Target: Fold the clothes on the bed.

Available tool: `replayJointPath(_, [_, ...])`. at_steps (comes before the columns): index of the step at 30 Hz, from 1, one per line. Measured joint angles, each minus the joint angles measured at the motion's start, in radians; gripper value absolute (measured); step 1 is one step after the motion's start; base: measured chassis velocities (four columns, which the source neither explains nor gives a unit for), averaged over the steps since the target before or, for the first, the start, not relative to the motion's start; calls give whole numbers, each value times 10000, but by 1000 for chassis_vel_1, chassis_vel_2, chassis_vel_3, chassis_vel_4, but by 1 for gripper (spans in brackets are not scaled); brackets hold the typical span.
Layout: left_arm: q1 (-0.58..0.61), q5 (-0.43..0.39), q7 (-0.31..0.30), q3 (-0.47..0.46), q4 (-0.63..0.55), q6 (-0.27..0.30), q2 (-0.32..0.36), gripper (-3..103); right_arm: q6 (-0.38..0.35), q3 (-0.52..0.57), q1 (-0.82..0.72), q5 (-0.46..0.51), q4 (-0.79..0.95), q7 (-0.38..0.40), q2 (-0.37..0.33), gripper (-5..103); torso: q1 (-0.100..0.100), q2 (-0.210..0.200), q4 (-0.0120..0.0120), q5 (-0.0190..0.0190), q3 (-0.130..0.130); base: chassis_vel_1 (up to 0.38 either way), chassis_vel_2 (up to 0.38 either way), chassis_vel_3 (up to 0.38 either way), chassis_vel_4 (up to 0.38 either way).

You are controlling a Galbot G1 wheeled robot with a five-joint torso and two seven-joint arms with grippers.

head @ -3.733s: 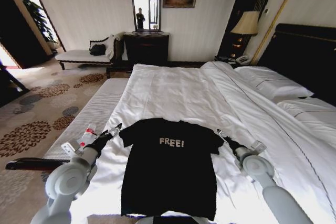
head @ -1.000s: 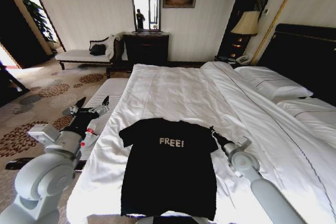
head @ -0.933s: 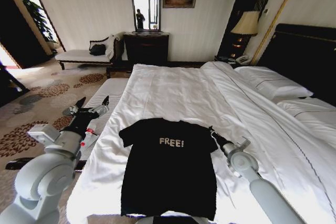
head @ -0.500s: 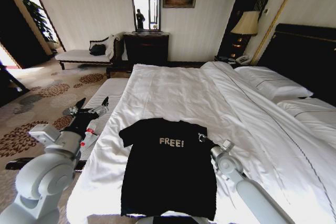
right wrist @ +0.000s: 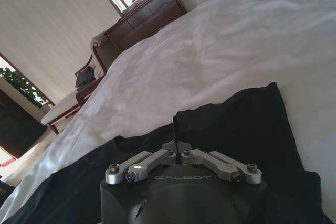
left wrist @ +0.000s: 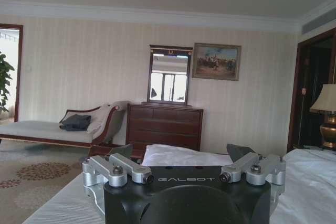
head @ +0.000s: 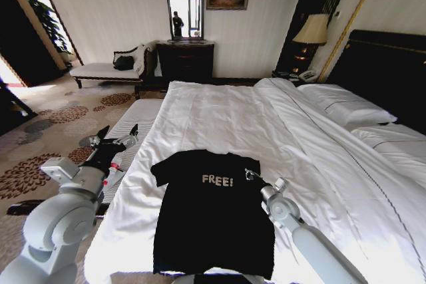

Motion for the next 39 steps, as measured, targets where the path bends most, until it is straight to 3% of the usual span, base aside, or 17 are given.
replayJointPath(10, [-21,13,1,41,72,0,9,100,11,-236,120,-547,-466,55,115,-2,0,0,1,0,0,0,0,0,0])
replayJointPath(17, [-54,111,9,153,128,-1,-100,100,161,-40,-739,-1002,804,-78,-266,25,0,0,-4,0,0,0,0,0,0])
replayJointPath(20, [-56,141,12,176,133,-1,-129,100,179,-31,-957,-1043,1154,-85,-388,30,-1,0,-3,0,-1,0,0,0,0])
replayJointPath(21, [-56,167,14,187,134,-2,-148,100,187,30,-1089,-1033,1409,-81,-483,41,0,0,0,0,-1,0,0,0,0])
replayJointPath(23, [-49,184,17,189,133,-2,-156,100,186,150,-1169,-893,1580,-27,-556,41,-1,0,1,1,-1,0,0,0,0])
replayJointPath(25, [-1,189,17,152,104,-6,-157,100,105,549,-1238,-198,1772,298,-732,52,0,0,1,0,-1,0,0,0,0])
replayJointPath(26, [-1,189,17,152,104,-6,-157,100,105,549,-1238,-198,1772,298,-732,52,0,0,1,0,-1,0,0,0,0])
replayJointPath(30, [68,190,2,80,64,-31,-175,100,-98,1215,-1357,925,1732,726,-1049,74,0,0,0,0,-1,0,0,0,0])
replayJointPath(33, [69,191,-9,83,62,-33,-208,100,-235,1315,-1406,1167,1653,881,-1109,79,0,0,-1,1,-1,0,0,0,0])
replayJointPath(36, [56,192,-18,102,62,-33,-229,100,-427,1306,-1444,1591,1583,1195,-1034,95,0,0,0,0,-1,0,0,0,0])
replayJointPath(39, [56,192,-23,94,57,-33,-224,100,-531,1234,-1480,1747,1564,1377,-934,98,0,0,0,1,1,0,0,0,0])
